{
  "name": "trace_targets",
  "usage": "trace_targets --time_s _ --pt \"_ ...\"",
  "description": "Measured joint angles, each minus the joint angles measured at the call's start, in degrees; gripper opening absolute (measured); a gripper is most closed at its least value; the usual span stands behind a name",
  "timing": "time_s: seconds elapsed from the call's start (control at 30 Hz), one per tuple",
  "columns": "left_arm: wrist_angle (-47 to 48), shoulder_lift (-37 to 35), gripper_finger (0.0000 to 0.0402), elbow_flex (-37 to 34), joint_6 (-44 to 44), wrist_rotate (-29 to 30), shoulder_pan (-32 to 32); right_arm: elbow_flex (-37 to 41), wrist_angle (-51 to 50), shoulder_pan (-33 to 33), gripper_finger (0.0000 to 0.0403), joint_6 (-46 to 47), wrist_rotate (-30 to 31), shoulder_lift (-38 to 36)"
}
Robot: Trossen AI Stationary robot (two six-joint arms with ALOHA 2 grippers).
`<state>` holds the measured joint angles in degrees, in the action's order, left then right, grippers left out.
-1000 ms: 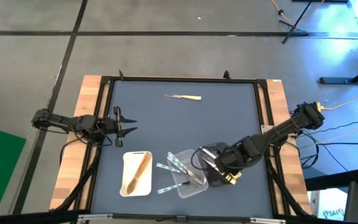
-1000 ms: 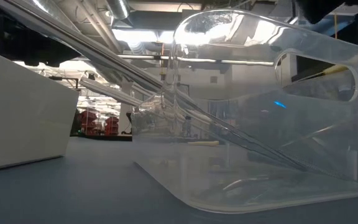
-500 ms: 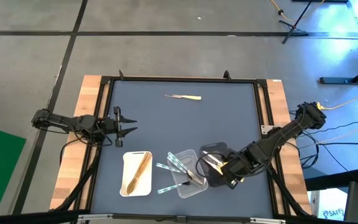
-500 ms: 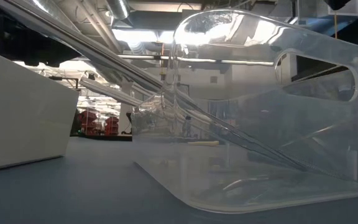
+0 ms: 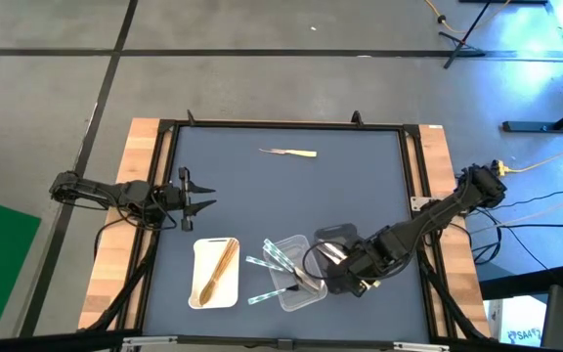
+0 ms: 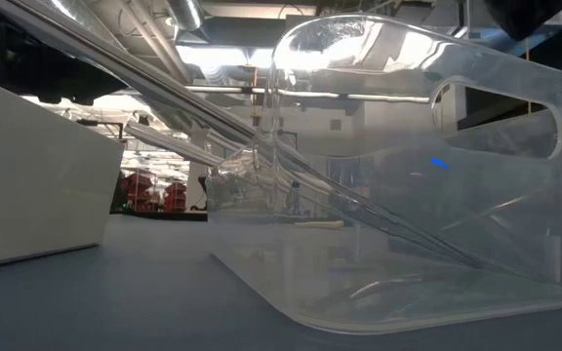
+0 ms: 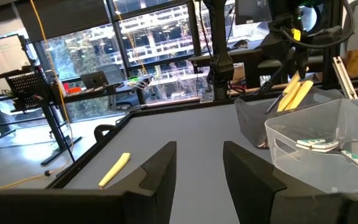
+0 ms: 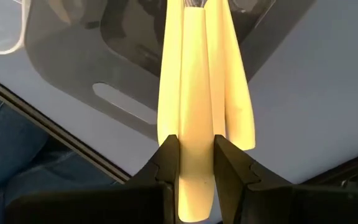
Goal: Sort silverware by color (type)
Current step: Put the yellow table knife into the black transparent bin
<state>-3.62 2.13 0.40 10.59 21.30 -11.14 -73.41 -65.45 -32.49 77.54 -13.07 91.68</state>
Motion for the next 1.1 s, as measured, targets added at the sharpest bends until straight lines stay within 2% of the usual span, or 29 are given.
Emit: trace_targets --time_s 0.27,0.53,0.67,1.1 --pt "0.00 -0.01 0.0126 0.01 -0.02 0.00 0.01 0.00 -0.15 0.37 0.0059 -0.01 0.00 0.05" --pt "0.00 -0.02 0.0126 0.00 -0.02 0.00 0.00 0.00 -0.15 0.35 0.0131 -0.02 0.53 0.05" --pt "0.00 -0.02 0.0126 0.00 -0.02 0.00 0.02 0.00 -0.17 0.35 0.0154 -0.04 0.84 0.05" --pt "0.00 -0.01 0.0126 0.00 -0.04 0.00 0.00 0.00 -2.23 0.33 0.0160 -0.07 -0.06 -0.63"
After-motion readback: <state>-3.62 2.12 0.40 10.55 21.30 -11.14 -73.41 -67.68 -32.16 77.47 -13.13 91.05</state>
